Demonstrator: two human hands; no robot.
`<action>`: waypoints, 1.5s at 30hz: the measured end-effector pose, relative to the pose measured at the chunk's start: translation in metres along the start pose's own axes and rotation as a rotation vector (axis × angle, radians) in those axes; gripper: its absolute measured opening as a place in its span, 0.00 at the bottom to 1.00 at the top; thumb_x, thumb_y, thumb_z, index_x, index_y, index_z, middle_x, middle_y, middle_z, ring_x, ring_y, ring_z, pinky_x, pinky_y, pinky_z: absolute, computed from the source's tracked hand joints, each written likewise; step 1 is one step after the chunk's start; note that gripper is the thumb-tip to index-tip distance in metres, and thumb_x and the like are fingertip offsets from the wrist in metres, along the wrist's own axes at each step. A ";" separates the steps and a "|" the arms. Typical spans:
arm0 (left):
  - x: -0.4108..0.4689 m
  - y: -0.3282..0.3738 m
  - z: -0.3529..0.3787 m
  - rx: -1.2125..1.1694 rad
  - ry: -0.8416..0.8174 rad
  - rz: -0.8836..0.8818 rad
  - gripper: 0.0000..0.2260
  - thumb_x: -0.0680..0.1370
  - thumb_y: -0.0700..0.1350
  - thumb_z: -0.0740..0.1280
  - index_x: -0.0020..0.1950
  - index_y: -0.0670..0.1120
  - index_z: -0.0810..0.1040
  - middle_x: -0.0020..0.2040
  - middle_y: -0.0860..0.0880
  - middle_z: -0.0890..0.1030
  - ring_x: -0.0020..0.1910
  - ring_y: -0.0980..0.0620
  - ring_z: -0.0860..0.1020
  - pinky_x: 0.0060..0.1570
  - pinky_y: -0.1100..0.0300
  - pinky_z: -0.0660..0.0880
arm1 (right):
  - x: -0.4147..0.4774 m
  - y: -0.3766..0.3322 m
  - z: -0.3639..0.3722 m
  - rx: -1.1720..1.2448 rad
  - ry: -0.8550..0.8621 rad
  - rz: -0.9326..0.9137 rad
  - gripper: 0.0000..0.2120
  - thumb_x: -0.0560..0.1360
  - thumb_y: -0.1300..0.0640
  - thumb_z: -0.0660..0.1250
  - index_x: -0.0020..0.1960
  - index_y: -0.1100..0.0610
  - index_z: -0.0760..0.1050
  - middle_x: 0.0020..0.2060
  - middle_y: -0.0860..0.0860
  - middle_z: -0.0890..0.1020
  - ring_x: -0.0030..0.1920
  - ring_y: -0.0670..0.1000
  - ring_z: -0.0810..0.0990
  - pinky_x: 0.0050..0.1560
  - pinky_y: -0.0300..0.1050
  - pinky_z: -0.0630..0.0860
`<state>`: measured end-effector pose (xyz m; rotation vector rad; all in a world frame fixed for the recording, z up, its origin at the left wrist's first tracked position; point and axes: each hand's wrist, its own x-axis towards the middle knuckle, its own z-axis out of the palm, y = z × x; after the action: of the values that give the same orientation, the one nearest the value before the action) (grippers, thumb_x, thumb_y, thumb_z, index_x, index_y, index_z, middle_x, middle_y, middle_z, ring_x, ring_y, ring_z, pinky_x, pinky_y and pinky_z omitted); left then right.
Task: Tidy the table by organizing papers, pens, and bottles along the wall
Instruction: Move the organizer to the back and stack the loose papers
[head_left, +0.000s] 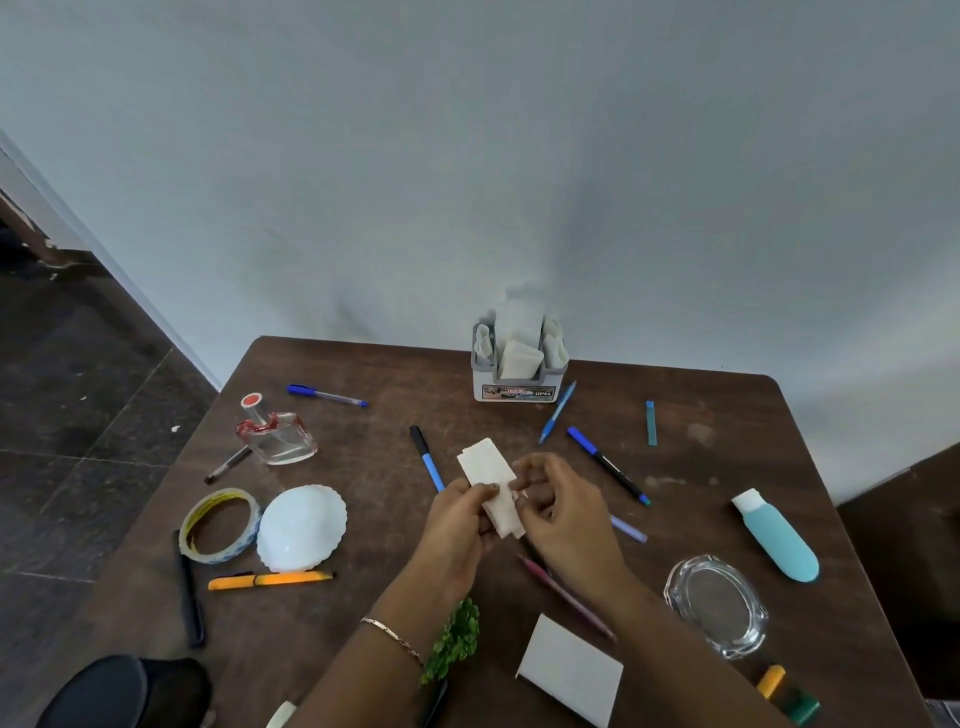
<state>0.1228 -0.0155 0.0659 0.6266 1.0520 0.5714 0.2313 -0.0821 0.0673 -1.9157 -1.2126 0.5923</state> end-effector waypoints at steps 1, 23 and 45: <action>0.006 0.004 0.001 0.019 -0.015 0.014 0.08 0.79 0.36 0.60 0.56 0.41 0.75 0.49 0.41 0.83 0.47 0.45 0.82 0.49 0.50 0.79 | 0.009 0.003 -0.003 -0.032 0.037 -0.003 0.16 0.72 0.57 0.71 0.57 0.45 0.72 0.47 0.40 0.80 0.48 0.39 0.78 0.49 0.37 0.77; 0.170 0.130 0.043 1.493 -0.075 0.594 0.09 0.77 0.51 0.65 0.56 0.53 0.79 0.51 0.49 0.82 0.49 0.47 0.80 0.46 0.55 0.75 | 0.199 0.023 -0.016 -0.650 -0.164 -0.164 0.08 0.79 0.56 0.59 0.57 0.55 0.69 0.47 0.54 0.80 0.46 0.57 0.79 0.39 0.48 0.69; 0.185 0.126 0.057 1.863 -0.084 0.798 0.06 0.76 0.47 0.64 0.52 0.51 0.78 0.50 0.47 0.81 0.49 0.44 0.80 0.44 0.55 0.73 | 0.217 0.036 -0.009 -0.751 -0.117 -0.189 0.09 0.76 0.58 0.64 0.55 0.53 0.72 0.45 0.52 0.81 0.44 0.56 0.80 0.43 0.51 0.78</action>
<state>0.2295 0.1898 0.0636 2.7364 0.9938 0.0306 0.3519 0.1011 0.0480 -2.3393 -1.8495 0.1438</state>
